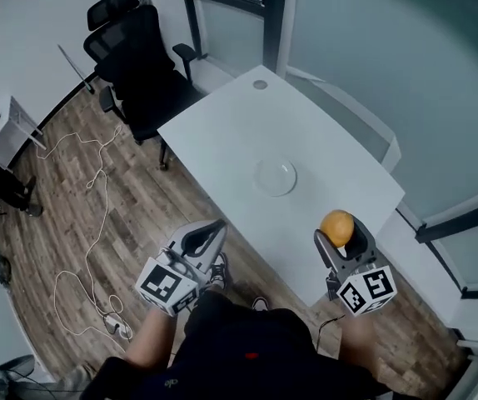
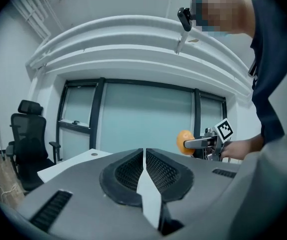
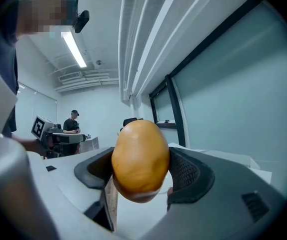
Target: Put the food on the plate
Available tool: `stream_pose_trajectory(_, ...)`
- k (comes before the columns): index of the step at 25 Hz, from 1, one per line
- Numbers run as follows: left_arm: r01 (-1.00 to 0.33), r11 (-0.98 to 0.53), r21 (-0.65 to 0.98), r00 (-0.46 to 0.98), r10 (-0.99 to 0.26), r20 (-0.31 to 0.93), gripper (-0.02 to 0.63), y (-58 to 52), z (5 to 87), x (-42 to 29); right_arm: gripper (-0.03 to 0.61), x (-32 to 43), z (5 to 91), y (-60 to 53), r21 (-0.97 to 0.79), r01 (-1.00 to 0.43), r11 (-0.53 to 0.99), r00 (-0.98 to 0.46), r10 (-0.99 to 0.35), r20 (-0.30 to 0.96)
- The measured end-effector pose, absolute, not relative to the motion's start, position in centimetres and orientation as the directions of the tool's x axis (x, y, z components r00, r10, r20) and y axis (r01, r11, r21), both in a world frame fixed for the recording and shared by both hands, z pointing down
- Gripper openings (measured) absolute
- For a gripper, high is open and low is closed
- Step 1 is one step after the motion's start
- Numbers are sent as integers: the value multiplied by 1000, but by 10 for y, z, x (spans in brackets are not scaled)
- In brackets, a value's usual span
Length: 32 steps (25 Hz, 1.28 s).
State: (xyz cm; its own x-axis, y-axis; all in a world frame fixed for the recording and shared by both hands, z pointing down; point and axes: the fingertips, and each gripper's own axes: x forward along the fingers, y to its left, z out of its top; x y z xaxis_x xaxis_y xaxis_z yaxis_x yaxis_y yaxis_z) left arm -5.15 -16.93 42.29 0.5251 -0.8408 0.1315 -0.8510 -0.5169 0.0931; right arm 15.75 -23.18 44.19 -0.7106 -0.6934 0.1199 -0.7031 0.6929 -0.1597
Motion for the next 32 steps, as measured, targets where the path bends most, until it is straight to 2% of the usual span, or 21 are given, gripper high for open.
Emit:
stream_pose_trajectory(11,-720,-674,165,693,-710,123,35,-314,431,-138,347,62,446,-341,-129,-815,566,-580,-792,190)
stream_pose_trajectory(16,-658,-728,193,752,-647,123,34,-362,446,-163,347,32,487,-386,-166,-875,455,-484,-826,289)
stream_pose_trajectory(24,-633,-738,233,774,-604,191,35,-382,491,-168,347,6,613,-440,-110,-880,463,-443,-713,544)
stream_pose_trajectory(32,-681,-674,288,732,-644,223,35,-374,508,-166,347,3,696,-469,-114,-866,488,-429,-606,670)
